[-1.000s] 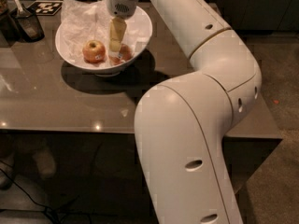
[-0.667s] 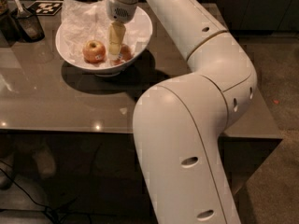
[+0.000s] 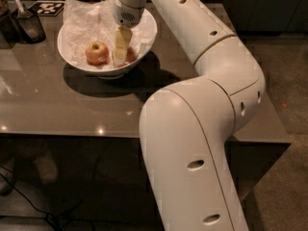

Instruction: Pick apple from white bowl

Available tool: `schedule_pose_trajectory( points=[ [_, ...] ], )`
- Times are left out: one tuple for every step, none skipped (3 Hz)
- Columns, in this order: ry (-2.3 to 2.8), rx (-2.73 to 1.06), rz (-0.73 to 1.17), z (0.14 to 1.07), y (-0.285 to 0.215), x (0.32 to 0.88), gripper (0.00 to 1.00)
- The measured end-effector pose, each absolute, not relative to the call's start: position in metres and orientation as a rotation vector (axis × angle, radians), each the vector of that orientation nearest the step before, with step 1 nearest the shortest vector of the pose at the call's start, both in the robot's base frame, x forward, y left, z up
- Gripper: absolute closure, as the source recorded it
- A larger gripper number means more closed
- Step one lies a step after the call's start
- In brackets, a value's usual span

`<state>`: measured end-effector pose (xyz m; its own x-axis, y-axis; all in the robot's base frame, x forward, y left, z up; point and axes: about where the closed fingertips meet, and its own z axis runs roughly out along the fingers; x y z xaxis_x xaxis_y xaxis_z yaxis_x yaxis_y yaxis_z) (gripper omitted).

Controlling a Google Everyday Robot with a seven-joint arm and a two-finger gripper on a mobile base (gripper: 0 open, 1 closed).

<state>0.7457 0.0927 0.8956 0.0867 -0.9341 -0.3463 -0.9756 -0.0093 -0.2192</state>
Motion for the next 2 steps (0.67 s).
schedule_pose_trajectory(
  points=[
    [1.886, -1.977, 0.149, 0.8915, 0.0893, 0.7467, 0.07],
    [1.896, -1.978, 0.169, 0.8831, 0.0867, 0.7471, 0.04]
  ],
)
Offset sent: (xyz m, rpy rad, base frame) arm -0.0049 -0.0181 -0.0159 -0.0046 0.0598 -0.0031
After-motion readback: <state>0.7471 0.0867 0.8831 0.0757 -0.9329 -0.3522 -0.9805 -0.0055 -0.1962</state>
